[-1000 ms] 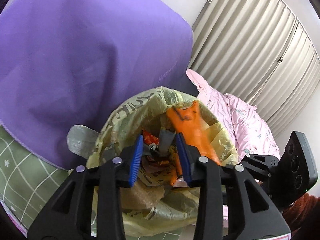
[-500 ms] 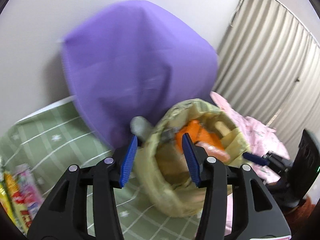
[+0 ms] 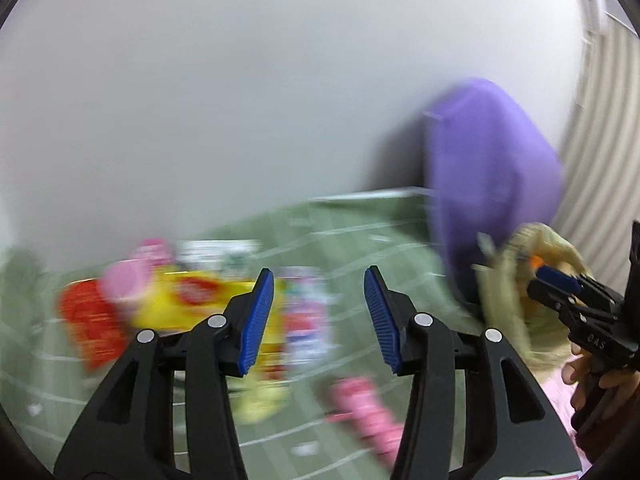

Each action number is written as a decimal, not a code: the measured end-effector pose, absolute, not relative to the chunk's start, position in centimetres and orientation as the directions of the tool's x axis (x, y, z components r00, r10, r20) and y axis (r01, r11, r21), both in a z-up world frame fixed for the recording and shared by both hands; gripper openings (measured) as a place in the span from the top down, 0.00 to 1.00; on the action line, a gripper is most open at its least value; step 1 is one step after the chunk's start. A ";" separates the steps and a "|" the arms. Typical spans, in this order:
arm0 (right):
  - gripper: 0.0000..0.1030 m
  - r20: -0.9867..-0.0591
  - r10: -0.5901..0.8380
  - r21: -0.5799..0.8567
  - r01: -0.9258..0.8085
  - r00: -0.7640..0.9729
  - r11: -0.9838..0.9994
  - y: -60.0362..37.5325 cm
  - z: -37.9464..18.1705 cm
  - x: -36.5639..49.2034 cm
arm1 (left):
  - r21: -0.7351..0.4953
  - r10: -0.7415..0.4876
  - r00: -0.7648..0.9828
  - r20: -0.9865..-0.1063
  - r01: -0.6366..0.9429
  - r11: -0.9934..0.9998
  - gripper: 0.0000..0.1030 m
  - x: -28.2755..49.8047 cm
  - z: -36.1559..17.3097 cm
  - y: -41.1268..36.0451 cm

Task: Collect trash
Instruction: 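Move both open grippers back over the table, then grasp the yellow Nabati wafer packet with right gripper while left grasps the red paper cup, then carry the red cup and yellow packet over the yellow trash bag, then open both grippers to drop the cup and packet into the trash bag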

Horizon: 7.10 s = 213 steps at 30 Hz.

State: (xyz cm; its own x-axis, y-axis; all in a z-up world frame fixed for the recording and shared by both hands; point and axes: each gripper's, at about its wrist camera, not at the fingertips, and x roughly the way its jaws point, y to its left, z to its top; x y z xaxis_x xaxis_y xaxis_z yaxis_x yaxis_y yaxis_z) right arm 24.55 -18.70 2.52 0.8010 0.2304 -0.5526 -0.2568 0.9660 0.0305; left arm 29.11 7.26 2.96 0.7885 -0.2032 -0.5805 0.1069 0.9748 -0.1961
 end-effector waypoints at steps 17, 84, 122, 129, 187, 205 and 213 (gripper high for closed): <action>0.53 -0.631 0.531 0.005 -0.682 0.565 0.731 0.4 1.5 34.3 | -0.225 0.070 0.706 -0.705 -0.316 0.922 0.50 27.6 -2.4 24.2; 0.91 -0.736 0.344 0.094 -0.416 0.582 0.905 -10.6 -3.6 31.8 | -0.296 -0.196 0.550 -0.812 -0.097 0.950 0.45 31.2 -6.1 18.5; 0.91 -0.552 0.209 -0.013 -0.259 0.807 0.966 -16.9 5.5 23.5 | -0.288 -0.395 0.706 -0.588 0.273 0.918 0.50 29.2 5.2 7.1; 0.91 -0.508 0.140 -0.036 -0.183 0.850 0.982 -19.8 7.5 21.7 | -0.231 -0.467 0.707 -0.531 0.410 0.882 0.50 29.8 8.6 2.2; 0.91 -0.605 -0.054 0.014 0.079 0.795 0.997 -39.9 3.6 22.4 | -0.327 -0.669 0.277 -0.690 0.705 0.629 0.49 36.2 3.3 -24.2; 0.61 -0.549 -0.137 -0.023 0.149 0.824 0.989 -38.4 5.4 19.3 | -0.371 -0.694 0.389 -0.606 0.633 0.680 0.44 35.0 6.3 -17.7; 0.60 -0.515 -0.140 -0.044 0.137 0.846 0.990 -35.9 6.9 18.8 | -0.346 -0.636 0.481 -0.603 0.561 0.752 0.44 33.6 5.7 -13.4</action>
